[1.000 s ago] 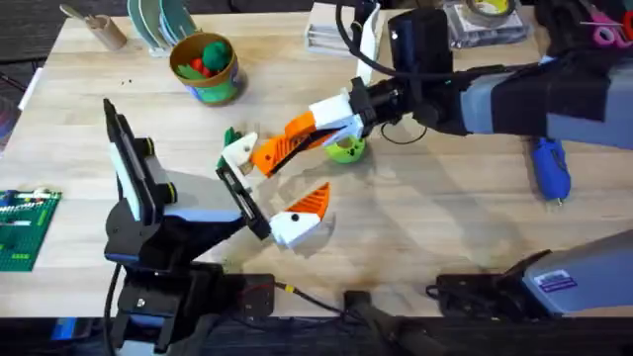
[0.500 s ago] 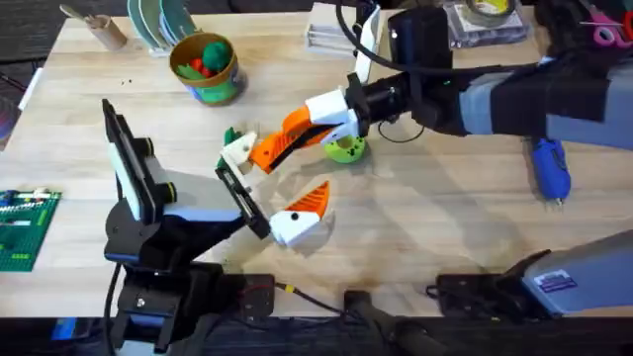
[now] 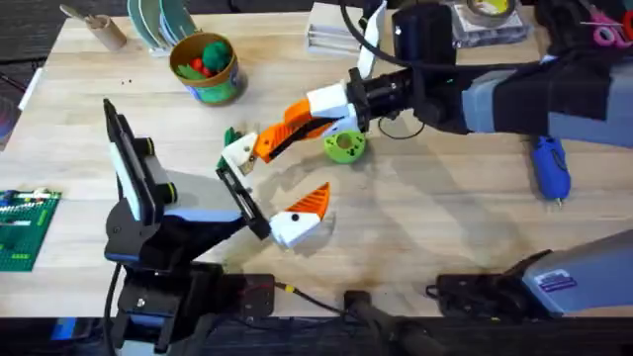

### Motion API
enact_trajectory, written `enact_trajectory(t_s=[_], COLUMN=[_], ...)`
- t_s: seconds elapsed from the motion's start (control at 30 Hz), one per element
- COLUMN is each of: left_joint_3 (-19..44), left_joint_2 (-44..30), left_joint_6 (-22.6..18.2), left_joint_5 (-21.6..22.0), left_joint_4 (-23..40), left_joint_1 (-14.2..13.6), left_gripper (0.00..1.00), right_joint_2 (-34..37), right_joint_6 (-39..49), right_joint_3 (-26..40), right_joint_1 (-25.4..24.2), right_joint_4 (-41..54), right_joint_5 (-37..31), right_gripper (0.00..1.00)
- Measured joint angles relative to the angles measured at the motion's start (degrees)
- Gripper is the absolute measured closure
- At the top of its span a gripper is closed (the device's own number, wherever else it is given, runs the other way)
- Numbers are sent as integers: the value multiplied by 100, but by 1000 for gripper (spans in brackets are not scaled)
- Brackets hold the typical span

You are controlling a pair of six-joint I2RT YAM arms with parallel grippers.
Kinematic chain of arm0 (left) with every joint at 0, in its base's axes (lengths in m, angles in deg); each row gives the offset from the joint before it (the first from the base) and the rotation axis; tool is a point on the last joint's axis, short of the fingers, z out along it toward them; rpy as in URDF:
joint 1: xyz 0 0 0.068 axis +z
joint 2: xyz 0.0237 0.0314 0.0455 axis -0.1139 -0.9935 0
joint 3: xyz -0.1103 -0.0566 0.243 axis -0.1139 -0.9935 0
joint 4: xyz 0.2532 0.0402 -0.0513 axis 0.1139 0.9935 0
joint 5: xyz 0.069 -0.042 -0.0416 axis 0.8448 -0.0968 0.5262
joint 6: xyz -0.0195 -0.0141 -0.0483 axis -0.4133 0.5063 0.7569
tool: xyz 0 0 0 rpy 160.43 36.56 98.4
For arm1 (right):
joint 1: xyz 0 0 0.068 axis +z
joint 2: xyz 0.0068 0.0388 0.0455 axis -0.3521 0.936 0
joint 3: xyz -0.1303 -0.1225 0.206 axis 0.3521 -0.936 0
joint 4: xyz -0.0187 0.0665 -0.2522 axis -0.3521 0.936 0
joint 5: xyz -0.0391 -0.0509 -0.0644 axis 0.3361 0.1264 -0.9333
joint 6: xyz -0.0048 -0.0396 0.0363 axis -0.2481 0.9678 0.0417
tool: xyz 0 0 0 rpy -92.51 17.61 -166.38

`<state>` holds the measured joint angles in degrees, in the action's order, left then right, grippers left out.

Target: Pick up the gripper from the table and insert it into the empty holder that is missing its gripper. Then pick up a screw, insert it into the mounting hole, and use the screwdriver to tighten it. Finally, clean up the table by picking up the vegetable and placing it into the bucket.

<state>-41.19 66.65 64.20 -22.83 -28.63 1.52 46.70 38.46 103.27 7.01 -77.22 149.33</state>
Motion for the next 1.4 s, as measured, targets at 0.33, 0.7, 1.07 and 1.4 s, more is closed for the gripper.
enact_trajectory(t_s=[0.33, 0.7, 1.07, 1.4], left_joint_3=[0, 0, 0, -4], left_joint_2=[0, 0, 0, 0], left_joint_6=[42, 109, 131, 195], left_joint_5=[262, 328, 238, 302], left_joint_4=[-26, -30, -46, -48], left_joint_1=[46, 68, 68, 122], left_gripper=[8, 8, 8, 8], right_joint_2=[0, 1, 0, 0], right_joint_6=[-2, 27, 285, 372], right_joint_3=[12, 33, 33, 33], right_joint_1=[260, 703, 799, 944], right_joint_4=[-211, -342, -365, -405], right_joint_5=[-435, -876, -1016, -1301], right_gripper=[989, 990, 991, 991])
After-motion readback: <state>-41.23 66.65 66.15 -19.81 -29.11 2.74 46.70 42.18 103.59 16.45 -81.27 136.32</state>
